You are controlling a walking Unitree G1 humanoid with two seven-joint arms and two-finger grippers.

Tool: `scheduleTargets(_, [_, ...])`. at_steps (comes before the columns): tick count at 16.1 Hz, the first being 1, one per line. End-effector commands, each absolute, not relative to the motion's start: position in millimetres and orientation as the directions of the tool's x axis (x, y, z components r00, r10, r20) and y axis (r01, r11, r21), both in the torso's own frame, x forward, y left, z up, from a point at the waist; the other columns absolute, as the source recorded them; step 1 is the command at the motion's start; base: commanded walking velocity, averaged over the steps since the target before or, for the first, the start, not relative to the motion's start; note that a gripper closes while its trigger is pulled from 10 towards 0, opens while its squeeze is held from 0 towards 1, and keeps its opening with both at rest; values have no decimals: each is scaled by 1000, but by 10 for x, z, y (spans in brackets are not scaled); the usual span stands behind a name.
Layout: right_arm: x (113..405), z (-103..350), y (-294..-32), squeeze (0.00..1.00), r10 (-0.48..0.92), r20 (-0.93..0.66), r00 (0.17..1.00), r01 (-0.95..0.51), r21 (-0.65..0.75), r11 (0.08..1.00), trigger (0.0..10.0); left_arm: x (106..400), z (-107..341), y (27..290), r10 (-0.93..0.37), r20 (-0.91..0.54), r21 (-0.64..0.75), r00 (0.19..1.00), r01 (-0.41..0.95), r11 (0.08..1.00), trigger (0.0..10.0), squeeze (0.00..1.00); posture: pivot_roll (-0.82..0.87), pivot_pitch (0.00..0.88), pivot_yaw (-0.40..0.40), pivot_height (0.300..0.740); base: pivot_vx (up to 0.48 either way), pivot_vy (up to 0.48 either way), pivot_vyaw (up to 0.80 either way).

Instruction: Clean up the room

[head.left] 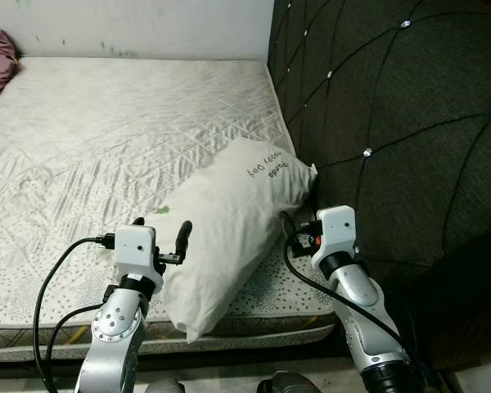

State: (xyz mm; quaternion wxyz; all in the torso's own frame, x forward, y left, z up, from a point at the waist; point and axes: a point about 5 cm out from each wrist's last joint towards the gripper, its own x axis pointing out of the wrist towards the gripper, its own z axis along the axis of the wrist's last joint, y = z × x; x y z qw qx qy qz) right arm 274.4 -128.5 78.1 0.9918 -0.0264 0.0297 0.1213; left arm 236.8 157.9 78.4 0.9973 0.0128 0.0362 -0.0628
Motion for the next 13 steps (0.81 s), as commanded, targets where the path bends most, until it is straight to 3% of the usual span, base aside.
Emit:
scheduleTargets(1, [2754, 836, -1271, 0, 247, -44, 968, -249, -45, 967, 10000, 2387, 809, 1557, -135, -66, 22, 989, 136, 990, 10000, 0, -28, 22, -33, 681, 0, 0, 0])
scheduleTargets(6, [2751, 834, -1269, 0, 248, -48, 967, -250, -47, 967, 10000, 2396, 819, 1557, -130, -62, 26, 990, 132, 991, 10000, 0, -30, 29, -33, 632, 0, 0, 0])
scheduleTargets(13, [2748, 813, -1264, 0, 253, -60, 966, -256, -50, 965, 10000, 2399, 806, 1588, -98, -69, 14, 993, 99, 995, 10000, 0, -29, 31, -38, 632, 0, 0, 0])
